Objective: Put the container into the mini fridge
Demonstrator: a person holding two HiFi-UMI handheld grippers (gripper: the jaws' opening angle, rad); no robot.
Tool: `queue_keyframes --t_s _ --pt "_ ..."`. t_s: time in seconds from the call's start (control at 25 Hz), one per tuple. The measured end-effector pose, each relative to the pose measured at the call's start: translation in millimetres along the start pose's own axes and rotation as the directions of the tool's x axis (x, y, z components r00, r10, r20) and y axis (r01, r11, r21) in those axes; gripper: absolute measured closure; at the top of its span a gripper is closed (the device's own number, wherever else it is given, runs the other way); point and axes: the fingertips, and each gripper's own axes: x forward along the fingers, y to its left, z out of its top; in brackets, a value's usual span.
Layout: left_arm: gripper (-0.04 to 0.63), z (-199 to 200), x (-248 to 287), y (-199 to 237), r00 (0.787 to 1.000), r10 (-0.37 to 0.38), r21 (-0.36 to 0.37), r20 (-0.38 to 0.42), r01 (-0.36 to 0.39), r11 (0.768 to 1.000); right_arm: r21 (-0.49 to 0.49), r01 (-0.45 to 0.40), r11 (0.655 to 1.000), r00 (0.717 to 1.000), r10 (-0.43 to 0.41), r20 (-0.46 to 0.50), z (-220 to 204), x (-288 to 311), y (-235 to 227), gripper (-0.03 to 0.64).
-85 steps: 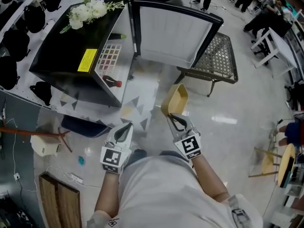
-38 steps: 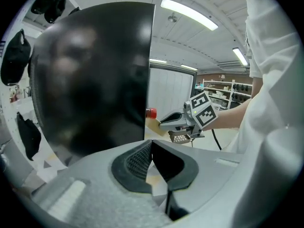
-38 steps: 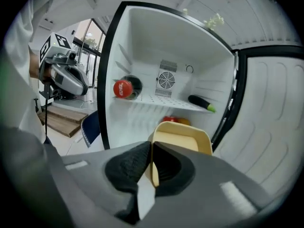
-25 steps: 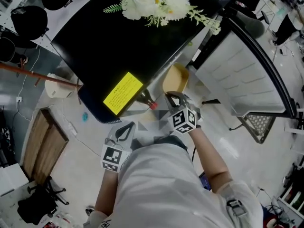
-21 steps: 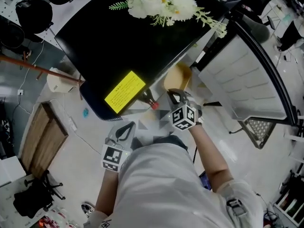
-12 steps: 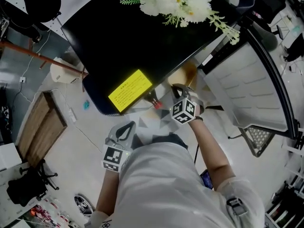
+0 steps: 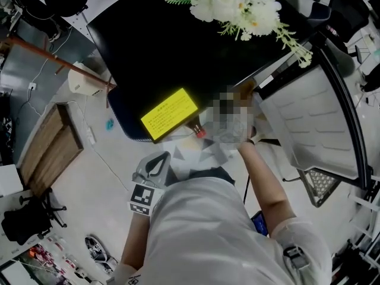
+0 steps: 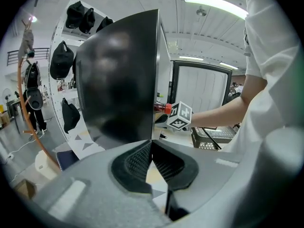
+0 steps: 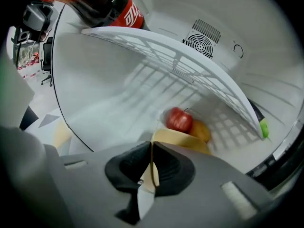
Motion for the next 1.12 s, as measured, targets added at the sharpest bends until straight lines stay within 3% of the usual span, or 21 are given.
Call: queue_keyframes --t_s 0.64,1.12 --pt "0.584 -3 -1 0 0.999 0.052 -0.023 -0.007 -0.052 0.998 -0.023 0.028 0.999 0.998 -0.027 0.055 7 21 -14 0.58" --pt "0.586 -5 1 -2 0.999 0.05 -0.022 -0.014 -0.05 0.998 -0.023 0.03 0.999 0.995 -0.027 0.098 22 28 -17 0.575"
